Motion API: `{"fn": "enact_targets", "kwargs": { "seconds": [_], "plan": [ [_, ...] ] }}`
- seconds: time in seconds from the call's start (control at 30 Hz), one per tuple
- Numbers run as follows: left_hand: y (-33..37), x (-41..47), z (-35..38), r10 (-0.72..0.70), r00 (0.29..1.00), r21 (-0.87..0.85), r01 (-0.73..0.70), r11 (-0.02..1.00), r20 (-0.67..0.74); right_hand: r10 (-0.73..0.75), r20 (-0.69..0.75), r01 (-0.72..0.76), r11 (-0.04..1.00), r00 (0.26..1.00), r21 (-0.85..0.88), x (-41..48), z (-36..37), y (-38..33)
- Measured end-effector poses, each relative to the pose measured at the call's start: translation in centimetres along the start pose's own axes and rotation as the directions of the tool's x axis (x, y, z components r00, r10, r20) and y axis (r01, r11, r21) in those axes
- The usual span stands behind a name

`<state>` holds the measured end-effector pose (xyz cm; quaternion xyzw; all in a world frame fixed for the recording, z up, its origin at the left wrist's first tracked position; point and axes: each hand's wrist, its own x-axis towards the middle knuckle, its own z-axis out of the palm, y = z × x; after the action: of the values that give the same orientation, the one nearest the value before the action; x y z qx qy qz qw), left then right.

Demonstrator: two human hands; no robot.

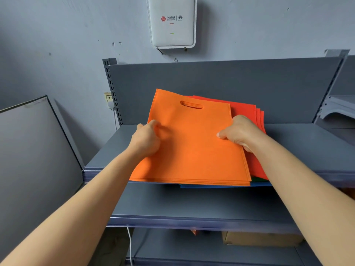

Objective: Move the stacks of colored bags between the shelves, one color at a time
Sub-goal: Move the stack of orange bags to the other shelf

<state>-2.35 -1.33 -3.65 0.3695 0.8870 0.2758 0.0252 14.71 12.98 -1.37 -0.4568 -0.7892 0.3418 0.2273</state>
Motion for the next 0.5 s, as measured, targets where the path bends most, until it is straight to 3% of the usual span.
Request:
{"fn": "enact_targets", "kwargs": {
  "seconds": [0.17, 0.5],
  "plan": [
    [-0.2, -0.6, -1.2, -0.004, 0.992, -0.019, 0.002, 1.000, -0.124, -0.172, -0.087, 0.162, 0.980, 0.981, -0.114, -0.2, 0.3, -1.0],
    [-0.9, -2.2, -3.7, 0.021, 0.936, -0.067, -0.047, 0.997, -0.350, -0.450, -0.257, 0.408, 0.890, 0.855, -0.203, -2.4, 1.0, -3.7]
  ]
}}
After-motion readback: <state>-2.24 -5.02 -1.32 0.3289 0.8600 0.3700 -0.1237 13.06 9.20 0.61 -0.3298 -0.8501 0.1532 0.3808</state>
